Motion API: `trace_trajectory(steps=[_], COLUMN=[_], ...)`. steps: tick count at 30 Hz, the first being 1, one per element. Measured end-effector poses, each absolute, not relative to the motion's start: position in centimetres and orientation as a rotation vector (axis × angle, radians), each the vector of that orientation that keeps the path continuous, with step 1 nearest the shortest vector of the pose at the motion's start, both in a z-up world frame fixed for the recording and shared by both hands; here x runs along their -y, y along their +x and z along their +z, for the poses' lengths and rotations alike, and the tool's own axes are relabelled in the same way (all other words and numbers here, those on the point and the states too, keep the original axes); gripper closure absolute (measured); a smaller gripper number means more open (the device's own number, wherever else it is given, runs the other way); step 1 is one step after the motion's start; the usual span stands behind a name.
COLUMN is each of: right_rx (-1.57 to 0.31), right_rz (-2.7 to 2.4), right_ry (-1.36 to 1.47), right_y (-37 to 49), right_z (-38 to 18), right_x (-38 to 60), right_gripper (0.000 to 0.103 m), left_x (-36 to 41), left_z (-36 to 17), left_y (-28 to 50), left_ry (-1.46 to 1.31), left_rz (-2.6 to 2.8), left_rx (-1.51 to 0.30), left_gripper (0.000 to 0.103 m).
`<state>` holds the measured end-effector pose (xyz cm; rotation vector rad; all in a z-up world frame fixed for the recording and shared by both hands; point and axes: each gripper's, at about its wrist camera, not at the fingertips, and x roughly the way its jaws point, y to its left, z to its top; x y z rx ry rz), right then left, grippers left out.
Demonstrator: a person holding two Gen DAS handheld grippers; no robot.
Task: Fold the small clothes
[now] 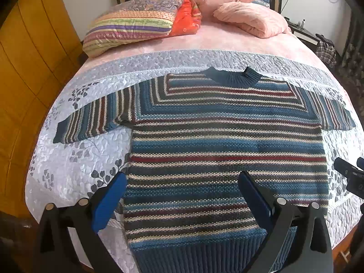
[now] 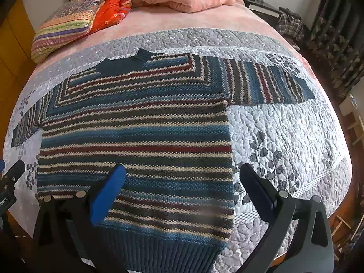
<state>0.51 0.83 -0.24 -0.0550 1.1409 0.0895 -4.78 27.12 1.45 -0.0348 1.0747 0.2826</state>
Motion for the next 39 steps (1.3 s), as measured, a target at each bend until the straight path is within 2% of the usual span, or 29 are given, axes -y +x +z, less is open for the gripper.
trace_trajectory(steps=[39], right_rx=[-1.141], right_rz=[0.096], right_ry=[-0.047], right_y=[0.44], right_z=[-0.26], right_x=[-1.01], right_gripper=[0.003], left_x=[-27.04], left_z=[1.47], left_y=[-4.93], left_ry=[-0.017], left_rz=[0.297], left_rx=[-1.073], left_gripper=[0.004])
